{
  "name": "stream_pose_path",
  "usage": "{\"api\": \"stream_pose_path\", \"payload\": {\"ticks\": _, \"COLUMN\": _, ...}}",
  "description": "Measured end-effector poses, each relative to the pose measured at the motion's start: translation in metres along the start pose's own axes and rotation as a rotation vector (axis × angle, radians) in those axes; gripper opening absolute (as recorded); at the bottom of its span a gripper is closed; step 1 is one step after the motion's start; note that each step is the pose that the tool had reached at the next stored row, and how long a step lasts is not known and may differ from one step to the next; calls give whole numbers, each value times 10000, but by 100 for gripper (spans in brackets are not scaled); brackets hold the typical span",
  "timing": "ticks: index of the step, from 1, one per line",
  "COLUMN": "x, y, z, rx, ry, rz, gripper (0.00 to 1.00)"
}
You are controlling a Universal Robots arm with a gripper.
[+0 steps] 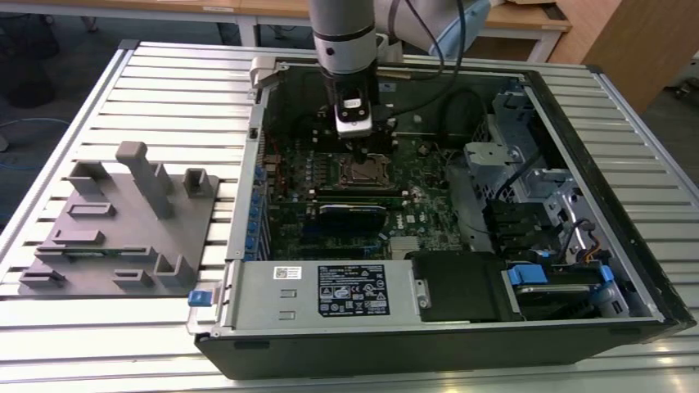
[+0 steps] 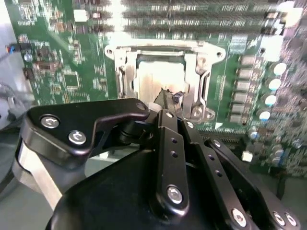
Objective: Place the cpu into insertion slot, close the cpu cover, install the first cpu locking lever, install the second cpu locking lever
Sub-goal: 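Install the first cpu locking lever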
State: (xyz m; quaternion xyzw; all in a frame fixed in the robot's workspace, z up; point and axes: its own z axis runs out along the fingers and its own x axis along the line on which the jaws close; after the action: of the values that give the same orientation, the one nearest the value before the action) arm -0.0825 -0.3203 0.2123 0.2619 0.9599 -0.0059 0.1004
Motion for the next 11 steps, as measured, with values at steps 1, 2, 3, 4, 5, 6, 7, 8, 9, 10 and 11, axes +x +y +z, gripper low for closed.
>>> {"api": "stream_pose_path", "payload": {"ticks": 1, "x": -4, "y": 2, "z": 2, "rx": 88, "ry": 0, "rz": -29, "gripper": 10}}
{"api": "stream_pose_path", "payload": {"ticks": 2, "x": -8, "y": 5, "z": 5, "rx": 114, "ry": 22, "rz": -70, "gripper": 10}}
{"api": "stream_pose_path", "payload": {"ticks": 3, "x": -12, "y": 8, "z": 9, "rx": 119, "ry": 48, "rz": -142, "gripper": 10}}
{"api": "stream_pose_path", "payload": {"ticks": 4, "x": -16, "y": 10, "z": 12, "rx": 114, "ry": 65, "rz": -219, "gripper": 10}}
{"api": "stream_pose_path", "payload": {"ticks": 5, "x": -18, "y": 11, "z": 15, "rx": 102, "ry": 75, "rz": -305, "gripper": 10}}
{"api": "stream_pose_path", "payload": {"ticks": 6, "x": -20, "y": 12, "z": 18, "rx": 85, "ry": 81, "rz": -400, "gripper": 10}}
{"api": "stream_pose_path", "payload": {"ticks": 7, "x": -22, "y": 14, "z": 21, "rx": 65, "ry": 84, "rz": -500, "gripper": 10}}
{"api": "stream_pose_path", "payload": {"ticks": 8, "x": -25, "y": 16, "z": 23, "rx": 45, "ry": 88, "rz": -601, "gripper": 10}}
{"api": "stream_pose_path", "payload": {"ticks": 9, "x": -28, "y": 18, "z": 25, "rx": 26, "ry": 92, "rz": -701, "gripper": 10}}
{"api": "stream_pose_path", "payload": {"ticks": 10, "x": -32, "y": 21, "z": 27, "rx": 7, "ry": 95, "rz": -797, "gripper": 10}}
{"api": "stream_pose_path", "payload": {"ticks": 11, "x": -36, "y": 23, "z": 29, "rx": -13, "ry": 98, "rz": -893, "gripper": 10}}
